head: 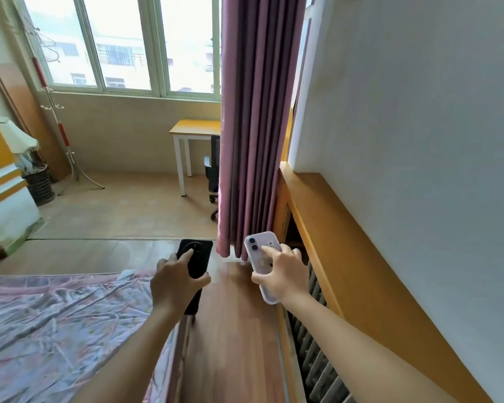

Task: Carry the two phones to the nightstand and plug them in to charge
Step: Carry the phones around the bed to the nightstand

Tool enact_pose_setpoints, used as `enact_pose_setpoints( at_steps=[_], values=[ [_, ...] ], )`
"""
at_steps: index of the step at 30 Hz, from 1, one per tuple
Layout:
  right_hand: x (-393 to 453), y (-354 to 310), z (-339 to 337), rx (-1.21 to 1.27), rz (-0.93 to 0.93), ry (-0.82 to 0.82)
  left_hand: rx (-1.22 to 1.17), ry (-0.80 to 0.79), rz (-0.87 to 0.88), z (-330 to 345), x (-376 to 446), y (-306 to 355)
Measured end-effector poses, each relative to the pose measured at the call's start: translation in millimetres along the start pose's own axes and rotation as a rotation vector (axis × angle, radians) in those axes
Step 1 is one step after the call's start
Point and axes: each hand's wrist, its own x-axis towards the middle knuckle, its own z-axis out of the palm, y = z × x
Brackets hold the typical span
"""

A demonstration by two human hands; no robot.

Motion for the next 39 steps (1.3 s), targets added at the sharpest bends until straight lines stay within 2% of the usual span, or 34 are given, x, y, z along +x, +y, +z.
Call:
enact_pose_setpoints(
  at_steps=[14,24,39],
  values=[
    [252,0,52,0.114,-0.044,-0.011,-0.014,0.028,-0.052,93,217,17],
    [413,-6,79,0.143,-0.069,-0.047,0.029,0.088,-0.120,130,364,18],
    [617,-55,154,0.139,-0.087,-0.138,-0.019,0.102,-0.179,188,568,-26]
  ],
)
